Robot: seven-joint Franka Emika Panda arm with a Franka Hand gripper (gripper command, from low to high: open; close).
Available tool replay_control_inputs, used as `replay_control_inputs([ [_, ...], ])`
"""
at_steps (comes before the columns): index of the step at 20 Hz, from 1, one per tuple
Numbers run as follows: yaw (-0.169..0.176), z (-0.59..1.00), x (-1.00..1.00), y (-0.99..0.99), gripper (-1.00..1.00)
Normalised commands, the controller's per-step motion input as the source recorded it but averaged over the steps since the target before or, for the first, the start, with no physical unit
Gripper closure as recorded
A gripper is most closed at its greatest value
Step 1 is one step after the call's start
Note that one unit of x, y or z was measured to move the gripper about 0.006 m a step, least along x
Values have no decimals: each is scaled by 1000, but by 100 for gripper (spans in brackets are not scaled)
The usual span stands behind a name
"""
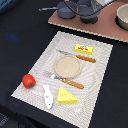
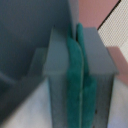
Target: Interact with the objects in diverse but meaningful ways.
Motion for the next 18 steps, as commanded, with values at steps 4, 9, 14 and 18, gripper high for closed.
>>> replay_control_inputs([
  [4,2,-89,332,289,100],
  [9,26,258,145,560,100],
  [14,18,447,272,693,100],
  [18,3,556,350,744,100],
])
